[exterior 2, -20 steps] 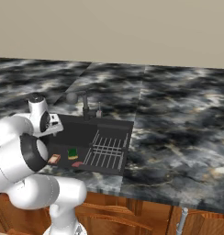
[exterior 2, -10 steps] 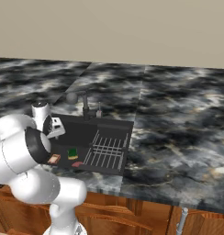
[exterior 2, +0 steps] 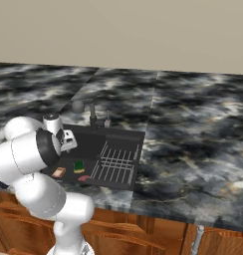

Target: Pick up the bar soap and sponge from the sink, and place them back in the cabinet, and close the cabinet door.

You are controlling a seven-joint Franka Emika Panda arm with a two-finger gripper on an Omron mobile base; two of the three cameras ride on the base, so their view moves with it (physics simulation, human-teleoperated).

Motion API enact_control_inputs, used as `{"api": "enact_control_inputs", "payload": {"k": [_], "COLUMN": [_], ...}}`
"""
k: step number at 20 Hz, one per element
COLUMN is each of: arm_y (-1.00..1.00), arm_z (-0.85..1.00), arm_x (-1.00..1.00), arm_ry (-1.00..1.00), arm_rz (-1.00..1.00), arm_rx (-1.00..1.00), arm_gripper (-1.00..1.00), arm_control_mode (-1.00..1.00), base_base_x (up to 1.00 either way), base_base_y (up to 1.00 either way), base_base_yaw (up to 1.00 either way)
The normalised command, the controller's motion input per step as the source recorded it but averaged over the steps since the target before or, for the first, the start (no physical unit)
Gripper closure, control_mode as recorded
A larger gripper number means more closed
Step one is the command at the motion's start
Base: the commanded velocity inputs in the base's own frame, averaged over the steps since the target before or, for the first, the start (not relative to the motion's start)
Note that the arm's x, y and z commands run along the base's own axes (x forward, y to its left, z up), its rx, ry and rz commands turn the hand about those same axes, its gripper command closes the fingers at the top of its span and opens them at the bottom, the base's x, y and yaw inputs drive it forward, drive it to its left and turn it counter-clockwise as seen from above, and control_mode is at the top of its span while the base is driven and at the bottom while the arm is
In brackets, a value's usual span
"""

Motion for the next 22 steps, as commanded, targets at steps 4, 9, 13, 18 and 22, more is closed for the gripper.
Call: {"api": "enact_control_inputs", "payload": {"k": [4,9,13,18,22], "arm_y": [-0.09,-0.08,-0.01,0.0,-0.05], "arm_z": [-0.2,-0.21,-0.21,-0.21,-0.22], "arm_x": [0.18,0.2,0.21,0.19,0.34], "arm_ry": [0.0,0.0,0.0,0.0,0.0], "arm_rz": [0.0,-0.01,-0.08,-0.07,-0.08], "arm_rx": [0.0,0.0,0.0,0.0,0.0], "arm_gripper": [-1.0,-1.0,-1.0,-1.0,-1.0], "arm_control_mode": [-1.0,-1.0,-1.0,-1.0,-1.0], "base_base_x": [0.0,0.0,0.0,0.0,0.0], "base_base_y": [0.0,0.0,0.0,0.0,0.0], "base_base_yaw": [0.0,0.0,0.0,0.0,0.0]}}
